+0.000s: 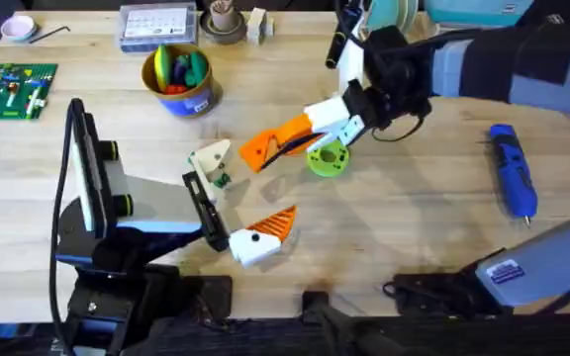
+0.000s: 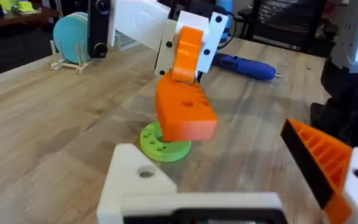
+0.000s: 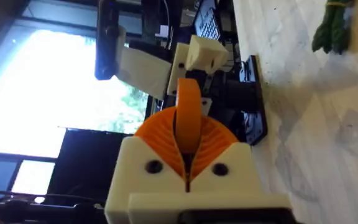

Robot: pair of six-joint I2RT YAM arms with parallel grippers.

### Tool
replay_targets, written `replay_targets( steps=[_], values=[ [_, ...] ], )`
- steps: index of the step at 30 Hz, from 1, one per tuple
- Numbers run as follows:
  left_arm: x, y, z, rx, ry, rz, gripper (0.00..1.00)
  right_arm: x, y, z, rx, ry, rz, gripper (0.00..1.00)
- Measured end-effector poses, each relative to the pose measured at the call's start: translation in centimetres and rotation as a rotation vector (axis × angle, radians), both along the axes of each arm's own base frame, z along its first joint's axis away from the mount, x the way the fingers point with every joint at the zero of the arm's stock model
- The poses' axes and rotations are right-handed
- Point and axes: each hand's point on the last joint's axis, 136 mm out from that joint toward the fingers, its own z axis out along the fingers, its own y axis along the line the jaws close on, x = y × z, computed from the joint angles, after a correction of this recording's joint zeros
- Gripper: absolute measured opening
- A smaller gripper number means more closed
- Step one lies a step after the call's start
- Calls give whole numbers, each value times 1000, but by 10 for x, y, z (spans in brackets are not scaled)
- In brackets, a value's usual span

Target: Pick up the gripper from the table and insert it into the empty holder that is missing its gripper. Then pick up a screw, insert it into the mounting hole, and use the screwdriver to tighten it. Finally, clean up the table by picking up the vegetable and placing it into the bucket.

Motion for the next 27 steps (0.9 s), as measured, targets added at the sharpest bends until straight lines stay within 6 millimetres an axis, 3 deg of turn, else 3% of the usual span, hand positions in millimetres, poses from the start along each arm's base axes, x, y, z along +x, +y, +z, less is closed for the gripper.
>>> replay_targets(
  steps=[7, 27],
  values=[
    [0, 0, 0, 0, 0, 0, 993, -14, 19, 2, 30, -63, 73, 9],
    [0, 0, 0, 0, 0, 0, 993, -6, 28, -7, -59, -35, 58, 8]
  ],
)
